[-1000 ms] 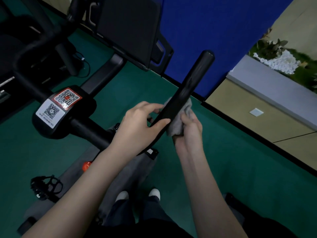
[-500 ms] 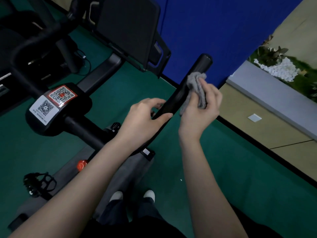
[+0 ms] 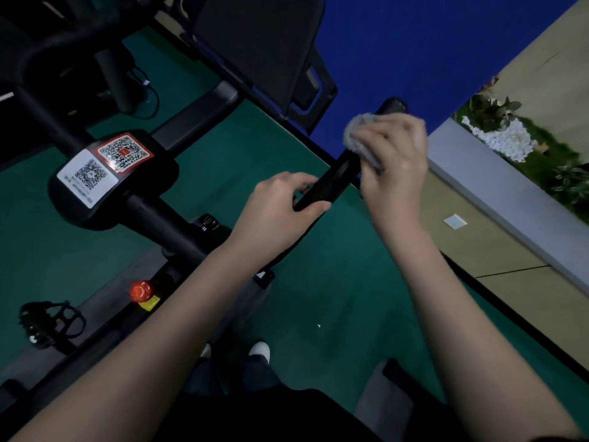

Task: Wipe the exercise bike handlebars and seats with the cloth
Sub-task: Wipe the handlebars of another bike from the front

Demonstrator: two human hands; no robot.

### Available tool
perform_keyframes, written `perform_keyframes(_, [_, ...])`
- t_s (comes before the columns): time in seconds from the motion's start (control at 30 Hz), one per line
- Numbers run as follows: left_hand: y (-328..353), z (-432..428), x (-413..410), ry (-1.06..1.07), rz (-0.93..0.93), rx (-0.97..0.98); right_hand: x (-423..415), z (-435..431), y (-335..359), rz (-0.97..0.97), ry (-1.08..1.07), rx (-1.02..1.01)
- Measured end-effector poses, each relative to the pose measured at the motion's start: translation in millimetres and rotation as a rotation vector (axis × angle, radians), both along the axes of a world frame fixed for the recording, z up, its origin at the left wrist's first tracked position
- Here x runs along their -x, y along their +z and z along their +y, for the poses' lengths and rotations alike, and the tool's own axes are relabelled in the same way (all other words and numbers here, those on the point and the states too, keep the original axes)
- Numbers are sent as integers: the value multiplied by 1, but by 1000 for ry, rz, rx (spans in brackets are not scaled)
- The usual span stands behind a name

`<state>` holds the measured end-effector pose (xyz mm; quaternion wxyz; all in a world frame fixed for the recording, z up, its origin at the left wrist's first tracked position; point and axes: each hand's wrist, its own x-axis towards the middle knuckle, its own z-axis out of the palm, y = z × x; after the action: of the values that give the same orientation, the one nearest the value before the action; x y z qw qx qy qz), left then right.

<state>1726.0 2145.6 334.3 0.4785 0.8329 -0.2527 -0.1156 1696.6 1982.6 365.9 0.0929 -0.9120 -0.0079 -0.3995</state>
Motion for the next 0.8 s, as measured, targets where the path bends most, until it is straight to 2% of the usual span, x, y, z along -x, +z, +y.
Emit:
perform_keyframes(0.13, [-1,0,0,-9,-7,2,6,-14,16,220,150,261])
perform_keyframes(0.27, [0,1,-2,-6,14,16,-8,-11,38,276,59,285])
perform_keyframes(0.4, [2,1,-2,-5,29,31,-13,6,37,496,107,453])
perform_keyframes(0.63, [2,1,-3,1,54,59,-42,5,59,888,171,458])
perform_keyframes(0.8, [0,2,-3,-7,71,68,-52,3,63,1004,187,554])
